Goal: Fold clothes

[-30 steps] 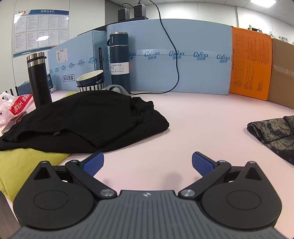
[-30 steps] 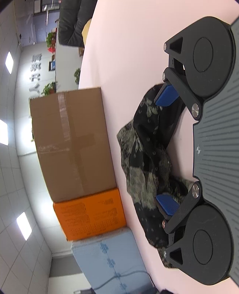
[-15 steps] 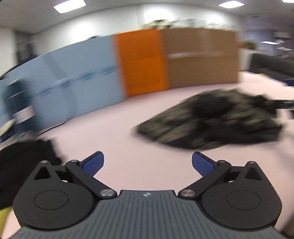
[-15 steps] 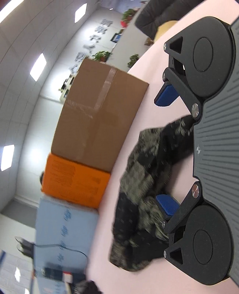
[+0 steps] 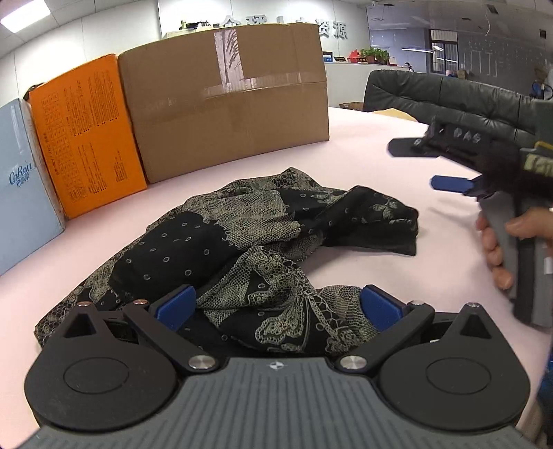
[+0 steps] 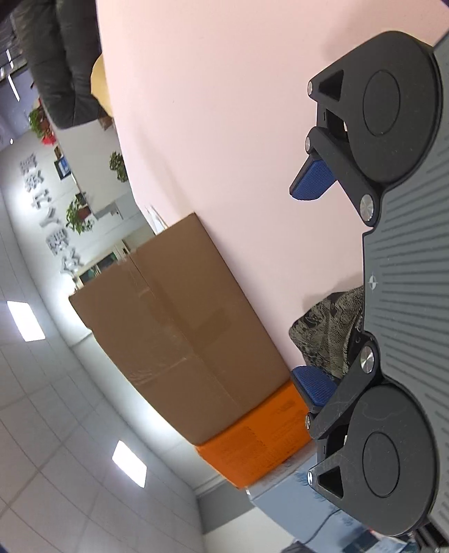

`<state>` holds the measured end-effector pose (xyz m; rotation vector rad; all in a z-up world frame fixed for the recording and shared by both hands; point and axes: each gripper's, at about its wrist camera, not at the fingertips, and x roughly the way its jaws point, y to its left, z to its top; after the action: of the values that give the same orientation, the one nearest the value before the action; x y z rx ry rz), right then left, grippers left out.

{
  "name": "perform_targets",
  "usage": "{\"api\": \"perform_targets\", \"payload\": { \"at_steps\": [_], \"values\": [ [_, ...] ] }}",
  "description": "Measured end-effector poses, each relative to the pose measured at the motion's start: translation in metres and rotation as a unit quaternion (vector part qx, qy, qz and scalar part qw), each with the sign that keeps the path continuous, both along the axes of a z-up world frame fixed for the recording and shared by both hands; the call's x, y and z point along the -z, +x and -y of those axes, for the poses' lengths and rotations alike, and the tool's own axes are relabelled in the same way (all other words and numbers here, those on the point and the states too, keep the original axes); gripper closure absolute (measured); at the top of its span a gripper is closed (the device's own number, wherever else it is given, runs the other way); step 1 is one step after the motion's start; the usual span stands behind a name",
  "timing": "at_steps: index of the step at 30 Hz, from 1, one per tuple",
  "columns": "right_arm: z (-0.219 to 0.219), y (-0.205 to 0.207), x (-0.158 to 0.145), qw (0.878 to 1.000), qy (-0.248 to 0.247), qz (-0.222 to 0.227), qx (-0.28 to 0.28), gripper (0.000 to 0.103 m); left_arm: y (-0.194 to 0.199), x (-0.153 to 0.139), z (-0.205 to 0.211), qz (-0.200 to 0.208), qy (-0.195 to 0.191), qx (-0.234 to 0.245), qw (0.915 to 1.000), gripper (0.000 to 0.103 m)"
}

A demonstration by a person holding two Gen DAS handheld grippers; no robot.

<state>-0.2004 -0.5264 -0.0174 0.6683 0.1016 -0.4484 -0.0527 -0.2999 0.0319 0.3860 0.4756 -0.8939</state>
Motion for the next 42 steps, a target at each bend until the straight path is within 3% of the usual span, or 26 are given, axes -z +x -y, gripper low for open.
{"api": "perform_targets", "payload": {
  "at_steps": [1,2,3,5,8,11,14,17,20,22,23,25,27,29,31,35,38,42],
  "values": [
    [-0.001,-0.001,0.002,1.0,0.007,0.002,-0.002,0.0,0.004,0.0,0.0,-0.012,-0.004,-0.002,0.9999,0.059],
    [0.004,-0.002,0.004,1.0,0.016,0.004,-0.008,0.0,0.008,-0.002,-0.001,-0.026,-0.006,-0.003,0.9996,0.073],
    [0.012,-0.004,0.003,1.0,0.023,0.006,-0.015,0.0,0.012,-0.003,-0.001,-0.039,-0.008,-0.002,0.9992,0.094],
    [0.016,-0.005,0.002,0.999,0.032,0.01,-0.022,0.0,0.018,-0.01,-0.003,-0.044,-0.009,-0.002,0.999,0.098],
    [0.04,-0.003,0.006,0.998,0.045,0.023,-0.036,0.0,0.024,-0.03,-0.009,0.004,-0.007,-0.009,0.9999,0.099],
    [0.043,-0.005,0.007,0.997,0.054,0.029,-0.039,0.0,0.047,-0.061,-0.017,0.056,-0.003,-0.047,0.9973,0.099],
    [0.044,-0.005,0.007,0.997,0.058,0.029,-0.042,0.0,0.082,-0.096,-0.024,0.103,-0.002,-0.104,0.9893,0.099],
    [0.045,-0.005,0.006,0.997,0.059,0.028,-0.043,0.0,0.121,-0.128,-0.037,0.14,-0.026,-0.181,0.9731,0.098],
    [0.048,-0.004,0.007,0.997,0.062,0.026,-0.046,0.0,0.158,-0.141,-0.06,0.148,-0.079,-0.272,0.9477,0.082],
    [0.048,-0.004,0.007,0.997,0.062,0.026,-0.049,0.0,0.176,-0.13,-0.08,0.099,-0.108,-0.283,0.9479,0.035],
    [0.048,-0.003,0.007,0.996,0.062,0.026,-0.051,0.0,0.184,-0.124,-0.089,0.072,-0.123,-0.285,0.9478,0.03],
    [0.047,-0.002,0.006,0.997,0.057,0.023,-0.056,0.0,0.19,-0.103,-0.102,0.027,-0.137,-0.258,0.9562,0.028],
    [0.045,0.0,0.004,0.997,0.051,0.02,-0.061,0.0,0.186,-0.079,-0.108,-0.002,-0.135,-0.196,0.9713,0.02],
    [0.043,0.002,0.003,0.997,0.046,0.017,-0.066,0.0,0.174,-0.055,-0.109,-0.01,-0.127,-0.127,0.9837,0.018],
    [0.041,0.003,0.002,0.997,0.041,0.014,-0.071,0.0,0.159,-0.036,-0.105,0.003,-0.111,-0.079,0.9907,0.014],
    [0.033,0.009,-0.004,0.997,0.014,-0.001,-0.082,0.0,0.131,-0.01,-0.092,0.033,-0.071,-0.024,0.9966,0.004],
    [0.02,0.021,-0.014,0.992,-0.028,-0.024,-0.119,0.0,0.11,-0.003,-0.084,0.056,-0.036,0.016,0.9976,0.002],
    [-0.023,0.053,-0.033,0.969,-0.124,-0.045,-0.21,0.0,0.098,0.0,-0.08,0.081,-0.024,0.017,0.9963,0.0]
  ]
}}
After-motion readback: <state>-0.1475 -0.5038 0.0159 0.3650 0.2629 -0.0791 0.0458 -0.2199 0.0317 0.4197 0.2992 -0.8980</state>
